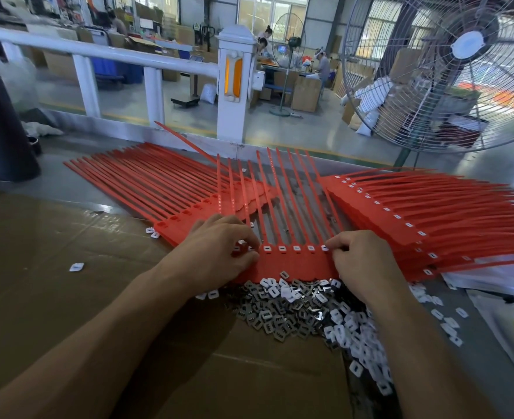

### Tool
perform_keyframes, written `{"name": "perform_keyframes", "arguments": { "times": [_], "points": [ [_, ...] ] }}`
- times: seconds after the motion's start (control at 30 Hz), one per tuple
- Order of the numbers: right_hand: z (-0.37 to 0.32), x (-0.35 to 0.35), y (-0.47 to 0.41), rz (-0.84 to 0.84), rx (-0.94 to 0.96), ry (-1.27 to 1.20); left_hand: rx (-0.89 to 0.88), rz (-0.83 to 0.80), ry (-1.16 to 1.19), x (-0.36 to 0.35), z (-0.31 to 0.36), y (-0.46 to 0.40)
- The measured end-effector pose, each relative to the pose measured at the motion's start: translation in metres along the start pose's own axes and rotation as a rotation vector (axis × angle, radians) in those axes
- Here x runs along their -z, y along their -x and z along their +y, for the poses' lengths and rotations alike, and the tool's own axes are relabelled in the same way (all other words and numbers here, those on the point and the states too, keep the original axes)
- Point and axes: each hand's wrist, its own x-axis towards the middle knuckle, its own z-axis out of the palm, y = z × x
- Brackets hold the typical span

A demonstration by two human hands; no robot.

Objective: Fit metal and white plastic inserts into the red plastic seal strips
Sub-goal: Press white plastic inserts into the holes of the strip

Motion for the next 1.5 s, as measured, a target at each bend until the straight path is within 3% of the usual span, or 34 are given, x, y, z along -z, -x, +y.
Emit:
{"name": "perform_keyframes", "arguments": {
  "times": [1.27, 1.5],
  "points": [
    [-0.012, 0.000, 0.008, -0.037, 0.105, 0.280, 0.024, -0.054, -0.035, 0.003, 0.003, 0.000],
    [-0.004, 0.005, 0.005, -0.018, -0.038, 0.025, 0.029, -0.054, -0.017, 0.003, 0.002, 0.000]
  ]
}}
